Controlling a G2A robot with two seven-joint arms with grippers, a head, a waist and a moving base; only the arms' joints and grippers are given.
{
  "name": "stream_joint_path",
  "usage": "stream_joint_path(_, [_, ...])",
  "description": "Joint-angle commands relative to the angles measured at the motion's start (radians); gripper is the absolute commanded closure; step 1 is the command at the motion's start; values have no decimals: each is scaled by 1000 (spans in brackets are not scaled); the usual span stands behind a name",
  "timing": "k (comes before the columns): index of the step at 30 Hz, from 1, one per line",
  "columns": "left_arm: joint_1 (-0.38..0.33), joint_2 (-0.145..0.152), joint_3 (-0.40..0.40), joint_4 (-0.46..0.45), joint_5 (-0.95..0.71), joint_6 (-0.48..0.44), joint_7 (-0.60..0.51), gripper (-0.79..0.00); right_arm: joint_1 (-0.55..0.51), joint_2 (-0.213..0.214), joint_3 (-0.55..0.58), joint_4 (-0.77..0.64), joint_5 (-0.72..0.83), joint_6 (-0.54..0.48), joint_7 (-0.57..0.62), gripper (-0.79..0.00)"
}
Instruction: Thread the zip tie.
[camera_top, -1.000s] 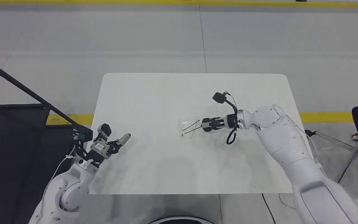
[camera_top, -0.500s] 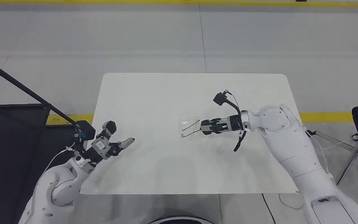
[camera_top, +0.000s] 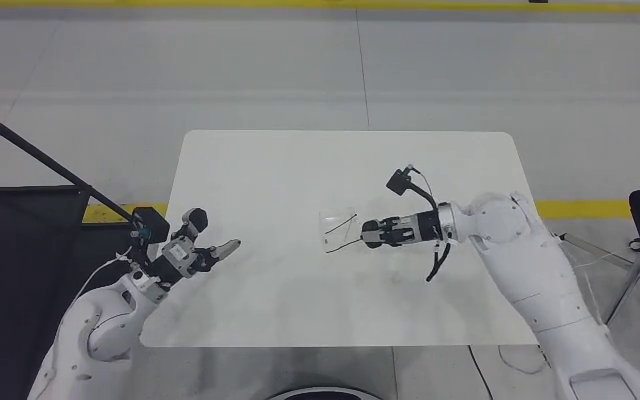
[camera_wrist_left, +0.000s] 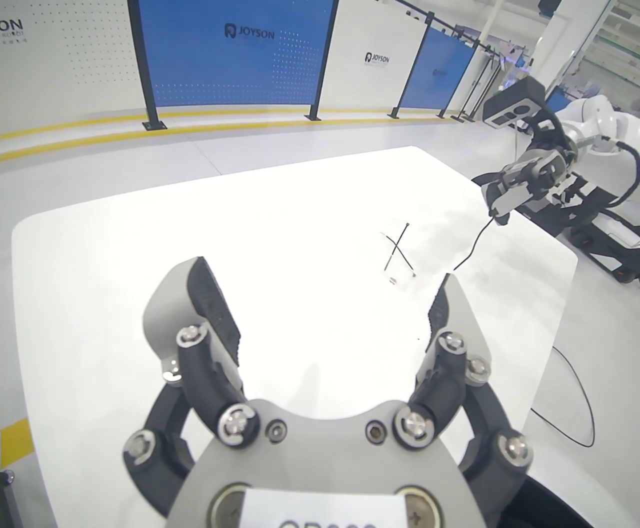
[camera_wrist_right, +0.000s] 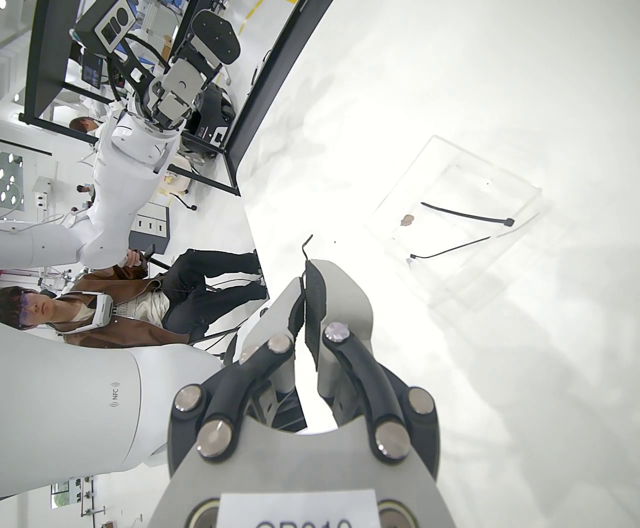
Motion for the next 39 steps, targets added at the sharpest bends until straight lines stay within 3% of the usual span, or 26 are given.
stream_joint_path(1, [0,0,5,-4,2,-4,-3,-785,0,0,0,0,0,0,0,0])
stream_joint_path(5, [-40,7,54,1,4,-109,-65,-785,-21,0,-18,-36,-29,-7,-17,0])
stream_joint_path(9, [-148,17,107,61,-70,-209,-170,-785,-7,0,-56,-86,-46,14,14,0])
stream_joint_path(21, [-369,26,300,172,-221,-253,-399,-785,140,14,-209,-137,76,75,75,0])
stream_joint_path(32, [-375,27,306,180,-233,-253,-411,-785,171,19,-238,-127,102,79,79,0])
stream_joint_path(39, [-416,29,382,205,-288,-319,-424,-785,170,16,-245,-155,68,119,51,0])
